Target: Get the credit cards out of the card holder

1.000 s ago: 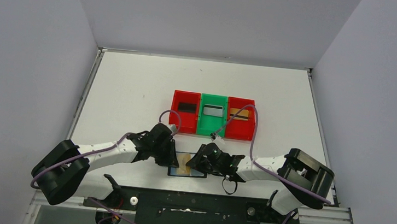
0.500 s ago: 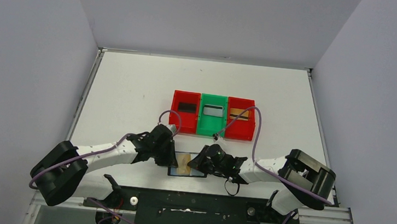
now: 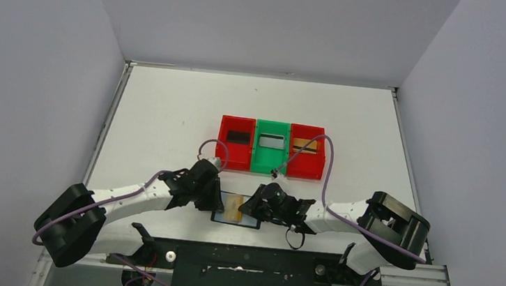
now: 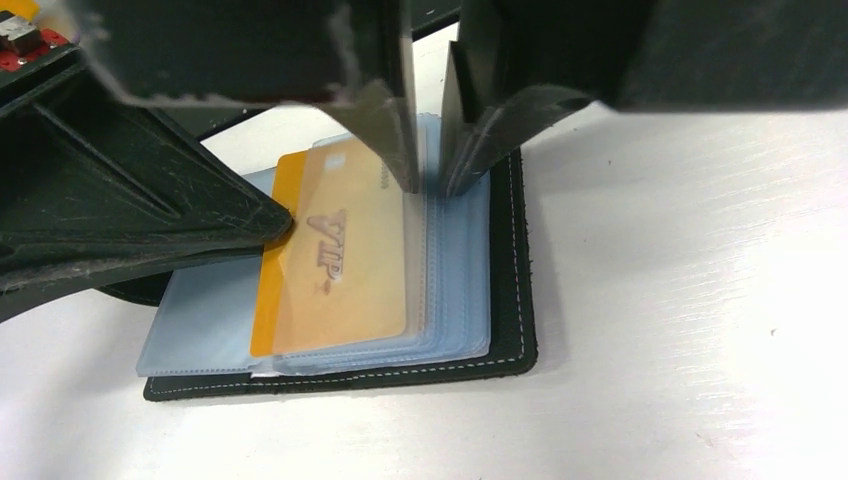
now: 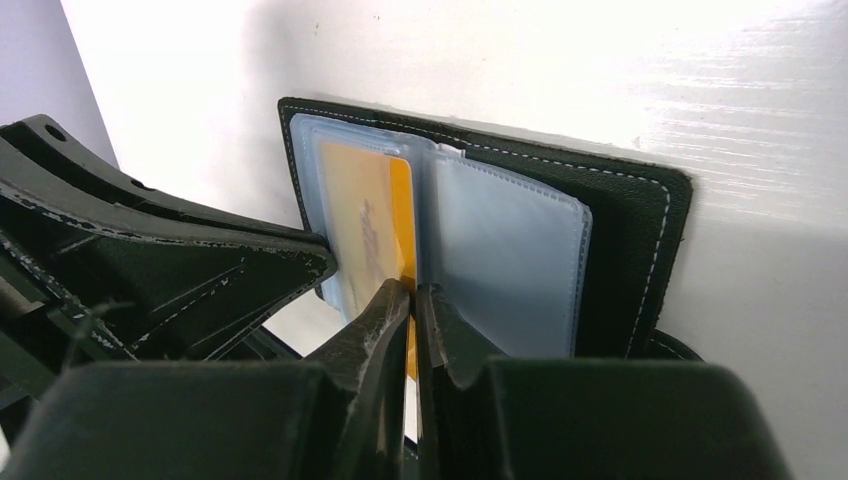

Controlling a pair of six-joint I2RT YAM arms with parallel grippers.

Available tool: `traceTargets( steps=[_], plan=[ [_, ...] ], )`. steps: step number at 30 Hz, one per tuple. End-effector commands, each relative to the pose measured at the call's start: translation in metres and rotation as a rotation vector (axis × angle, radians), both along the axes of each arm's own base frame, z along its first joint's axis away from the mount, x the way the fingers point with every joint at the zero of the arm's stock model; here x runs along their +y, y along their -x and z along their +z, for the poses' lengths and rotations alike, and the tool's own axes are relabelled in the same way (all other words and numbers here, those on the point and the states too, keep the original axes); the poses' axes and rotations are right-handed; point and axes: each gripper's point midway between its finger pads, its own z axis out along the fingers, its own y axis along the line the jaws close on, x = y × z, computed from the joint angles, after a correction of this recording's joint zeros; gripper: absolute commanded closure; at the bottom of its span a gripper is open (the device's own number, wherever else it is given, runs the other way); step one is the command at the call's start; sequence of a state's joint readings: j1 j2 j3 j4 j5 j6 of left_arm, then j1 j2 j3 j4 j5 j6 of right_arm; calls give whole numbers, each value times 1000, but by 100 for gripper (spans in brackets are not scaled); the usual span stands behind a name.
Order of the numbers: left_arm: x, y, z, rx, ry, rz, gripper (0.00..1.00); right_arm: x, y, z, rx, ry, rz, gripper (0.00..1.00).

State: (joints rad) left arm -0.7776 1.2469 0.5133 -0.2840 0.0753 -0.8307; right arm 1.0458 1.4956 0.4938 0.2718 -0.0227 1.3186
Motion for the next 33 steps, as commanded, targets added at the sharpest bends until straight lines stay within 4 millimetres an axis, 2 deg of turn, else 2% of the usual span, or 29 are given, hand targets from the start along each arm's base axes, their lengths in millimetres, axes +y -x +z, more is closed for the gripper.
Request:
traceTargets(
  steps=[1,5,8,12,16,21,25,28,33],
  plan=[
    [2,-10,16,-56,-13,10,79,2,-11,12,-41,-27,-25,94],
    [-9,-22,40,-112,42,11,66,0,-10,5,-20,-11,-26,93],
    [-20,-28,57,-154,99,-4,61,0,-8,2,-12,-7,-26,91],
    [-32,-30,62,-164,143,-43,57,0,-9,-1,1,4,-24,87],
    [-39,-24,47,-109,145,-84,56,-2,-8,-3,8,14,-25,87],
    [-41,-7,20,-27,153,-120,58,-2,-8,-3,8,15,-26,87],
    [-19,-4,2,-1,47,-54,66,-2,-8,-4,10,15,-26,86],
    [-4,-4,-2,-13,-14,-20,69,-1,-9,-1,5,1,-29,83],
    [3,-2,-3,-21,-29,-5,71,1,-12,9,-21,-74,-40,80]
  ],
)
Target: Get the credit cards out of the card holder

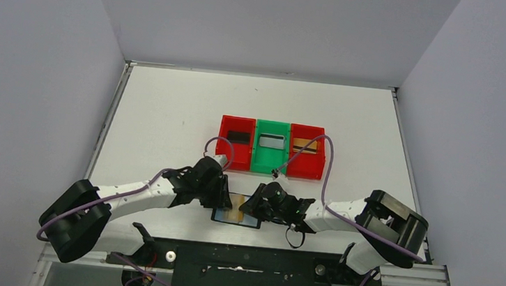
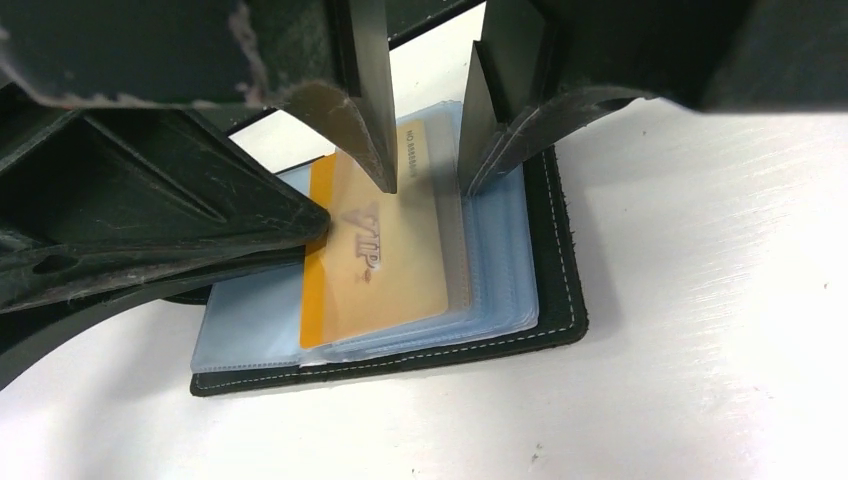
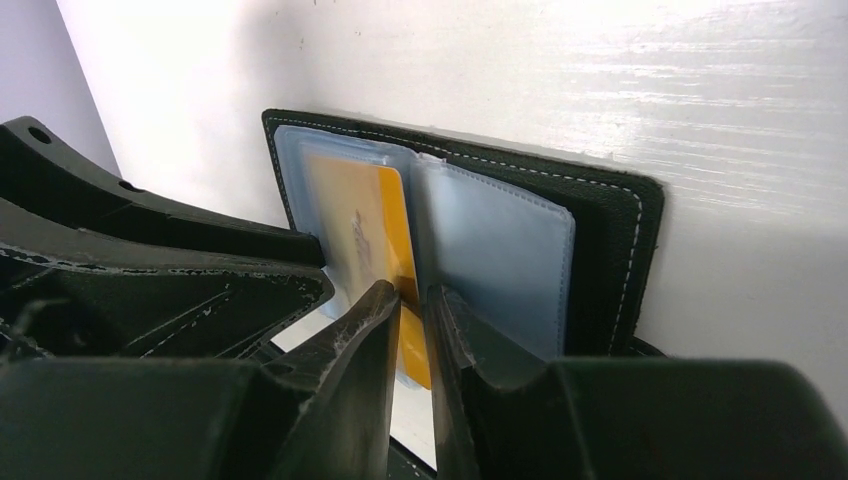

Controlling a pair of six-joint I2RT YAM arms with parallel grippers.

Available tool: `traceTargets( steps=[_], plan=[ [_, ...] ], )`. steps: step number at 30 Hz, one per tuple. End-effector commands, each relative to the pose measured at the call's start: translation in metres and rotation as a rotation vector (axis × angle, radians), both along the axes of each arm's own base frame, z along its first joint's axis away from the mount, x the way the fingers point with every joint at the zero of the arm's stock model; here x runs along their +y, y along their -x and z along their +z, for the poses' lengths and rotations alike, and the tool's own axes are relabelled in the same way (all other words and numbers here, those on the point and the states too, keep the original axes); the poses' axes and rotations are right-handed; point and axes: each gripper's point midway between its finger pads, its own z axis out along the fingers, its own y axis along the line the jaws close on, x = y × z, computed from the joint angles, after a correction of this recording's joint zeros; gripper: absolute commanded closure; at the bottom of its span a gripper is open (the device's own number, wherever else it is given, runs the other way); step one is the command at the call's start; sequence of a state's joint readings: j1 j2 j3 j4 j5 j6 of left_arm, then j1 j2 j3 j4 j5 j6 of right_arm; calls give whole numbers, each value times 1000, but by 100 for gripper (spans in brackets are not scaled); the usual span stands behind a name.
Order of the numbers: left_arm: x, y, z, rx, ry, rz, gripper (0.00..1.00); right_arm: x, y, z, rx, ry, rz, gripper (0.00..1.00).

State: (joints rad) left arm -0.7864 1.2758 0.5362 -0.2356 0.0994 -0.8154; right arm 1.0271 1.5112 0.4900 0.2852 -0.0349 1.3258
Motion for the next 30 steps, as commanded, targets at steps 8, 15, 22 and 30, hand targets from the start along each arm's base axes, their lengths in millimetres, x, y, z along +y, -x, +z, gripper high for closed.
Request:
traceTargets(
  steps=[8,15,22,30],
  plan=[
    [17,3,-10,0,-74,24,74,8,-7,17,-39,-170,-8,78],
    [20,3,-9,2,-103,20,79,7,-8,9,-23,-135,-18,90],
    [21,-11,15,-79,-62,75,80,-8,-10,8,-36,-62,-47,95],
    [12,-38,51,-174,-31,78,72,-6,-10,6,-32,-42,-32,94]
  ],
)
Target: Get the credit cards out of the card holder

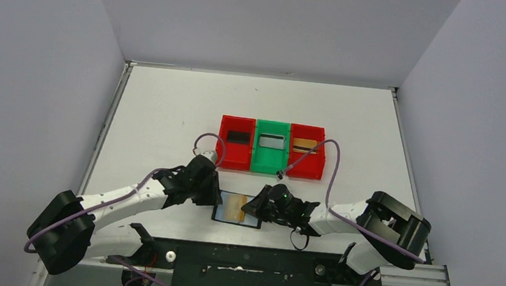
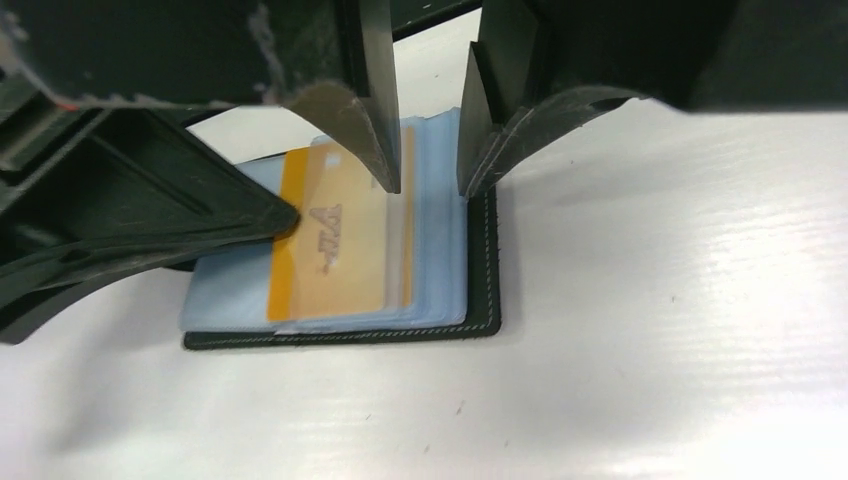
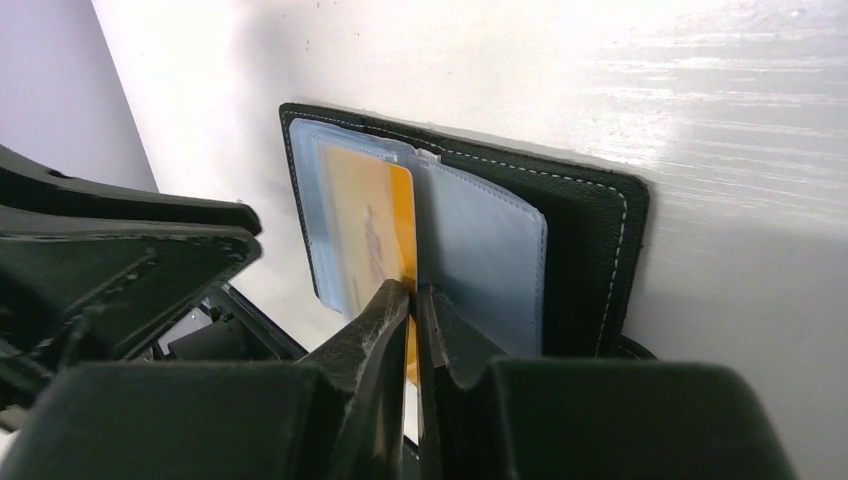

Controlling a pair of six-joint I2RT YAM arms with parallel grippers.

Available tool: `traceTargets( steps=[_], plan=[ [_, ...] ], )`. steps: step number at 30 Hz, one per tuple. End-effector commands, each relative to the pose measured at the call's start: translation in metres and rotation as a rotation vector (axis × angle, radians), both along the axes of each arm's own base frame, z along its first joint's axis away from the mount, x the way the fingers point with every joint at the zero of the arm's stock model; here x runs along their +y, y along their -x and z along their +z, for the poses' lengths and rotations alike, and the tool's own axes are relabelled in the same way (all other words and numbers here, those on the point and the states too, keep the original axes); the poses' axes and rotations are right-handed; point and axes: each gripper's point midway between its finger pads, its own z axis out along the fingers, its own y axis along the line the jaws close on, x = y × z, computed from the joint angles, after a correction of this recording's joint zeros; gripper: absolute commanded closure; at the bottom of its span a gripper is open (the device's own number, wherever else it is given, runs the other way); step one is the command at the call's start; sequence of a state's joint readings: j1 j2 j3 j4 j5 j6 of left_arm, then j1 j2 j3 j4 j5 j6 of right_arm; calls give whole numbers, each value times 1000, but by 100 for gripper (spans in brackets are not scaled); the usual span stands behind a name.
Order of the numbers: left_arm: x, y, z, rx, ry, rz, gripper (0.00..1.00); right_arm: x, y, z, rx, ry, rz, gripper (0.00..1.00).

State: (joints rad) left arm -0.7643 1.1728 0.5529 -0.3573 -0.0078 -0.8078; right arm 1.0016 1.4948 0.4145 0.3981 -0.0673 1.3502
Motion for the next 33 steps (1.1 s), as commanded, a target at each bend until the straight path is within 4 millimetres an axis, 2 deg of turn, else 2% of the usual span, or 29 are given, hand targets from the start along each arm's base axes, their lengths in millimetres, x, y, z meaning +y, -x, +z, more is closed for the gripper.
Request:
traceTargets(
  steps=[1,5,8,10,16,21,26,28,33],
  plan=[
    [-17,-33,45,-130,47,-4,71,1,-10,6,-35,26,-16,94],
    [-44,-30,60,-126,189,-62,65,-1,-9,5,-34,24,-23,93],
    [-60,-14,49,-62,291,-114,64,-2,-8,5,-30,22,-24,92],
    [-63,-4,38,-14,317,-133,63,-2,-9,5,-30,19,-25,92],
    [-50,14,-1,91,225,-147,64,0,-8,7,-33,9,-18,91],
    [-30,14,-21,108,102,-106,65,-1,-8,8,-34,8,-20,90],
    [-13,9,-25,85,17,-57,67,-6,-9,11,-39,12,-38,88],
    [-9,9,-26,81,3,-46,67,-8,-8,13,-46,13,-38,84],
    [-6,11,-28,81,-3,-43,67,-7,-9,16,-55,9,-29,87]
  ],
)
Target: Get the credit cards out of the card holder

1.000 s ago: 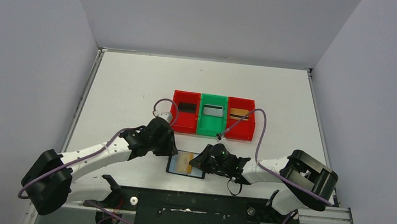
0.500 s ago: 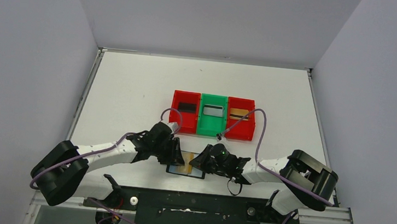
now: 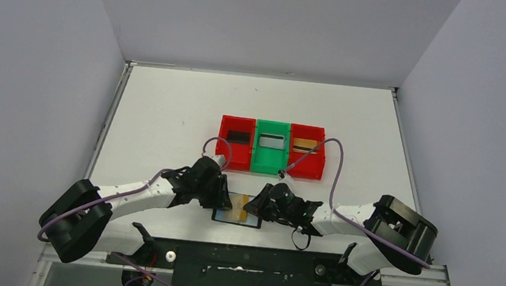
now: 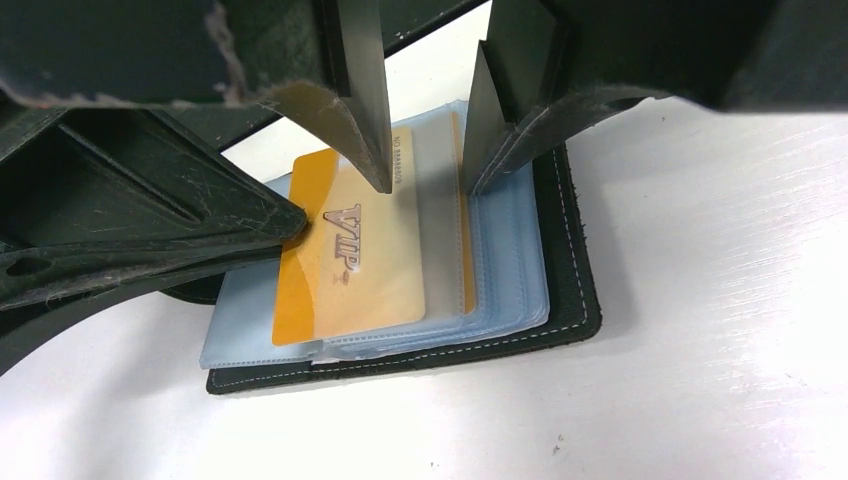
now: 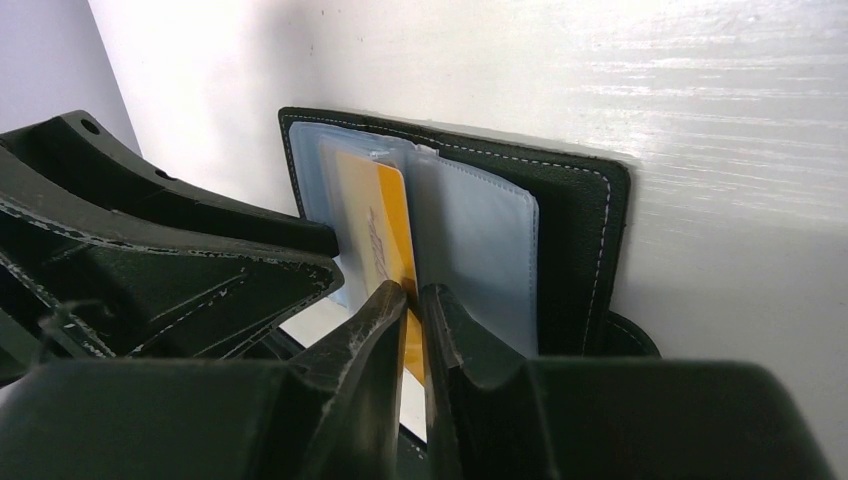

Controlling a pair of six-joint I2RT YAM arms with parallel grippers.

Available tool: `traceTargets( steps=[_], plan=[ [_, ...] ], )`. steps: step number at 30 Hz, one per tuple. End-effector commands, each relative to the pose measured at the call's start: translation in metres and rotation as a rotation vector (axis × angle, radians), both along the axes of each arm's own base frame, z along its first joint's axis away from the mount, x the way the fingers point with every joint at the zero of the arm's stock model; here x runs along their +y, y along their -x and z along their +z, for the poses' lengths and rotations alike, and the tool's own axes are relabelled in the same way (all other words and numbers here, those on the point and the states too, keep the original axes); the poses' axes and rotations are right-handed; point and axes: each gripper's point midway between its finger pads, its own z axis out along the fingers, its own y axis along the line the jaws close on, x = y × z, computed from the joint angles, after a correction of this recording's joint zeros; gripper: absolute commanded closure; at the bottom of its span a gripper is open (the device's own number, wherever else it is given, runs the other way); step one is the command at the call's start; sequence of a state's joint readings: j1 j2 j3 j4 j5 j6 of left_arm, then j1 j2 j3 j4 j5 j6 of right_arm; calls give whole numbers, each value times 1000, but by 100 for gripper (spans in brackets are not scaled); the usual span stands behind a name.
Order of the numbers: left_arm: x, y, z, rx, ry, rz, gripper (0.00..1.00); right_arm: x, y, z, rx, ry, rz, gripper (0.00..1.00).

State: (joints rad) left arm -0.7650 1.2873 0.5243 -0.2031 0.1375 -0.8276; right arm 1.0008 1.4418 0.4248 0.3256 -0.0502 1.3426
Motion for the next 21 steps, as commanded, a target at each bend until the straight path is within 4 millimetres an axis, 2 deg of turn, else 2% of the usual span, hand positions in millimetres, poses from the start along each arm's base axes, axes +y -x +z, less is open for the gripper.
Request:
traceTargets(
  steps=[1,5,7,11,16,19,21],
  plan=[
    [21,2,-12,-5,-103,19,67,-2,-8,9,-46,-10,-17,87],
    [18,1,-6,-17,-80,16,67,0,-8,10,-53,-25,-18,86],
    [13,-1,2,-32,-58,11,67,1,-9,11,-52,-47,-21,80],
    [2,-12,28,-86,-5,5,67,4,-9,10,-44,-85,-27,75],
    [-19,-23,64,-144,104,-17,67,5,-10,8,-38,-122,-32,74],
    [-29,-23,70,-144,147,-35,67,7,-11,11,-51,-135,-24,74],
    [-31,-21,66,-132,152,-46,67,8,-12,13,-60,-138,-24,73]
  ],
)
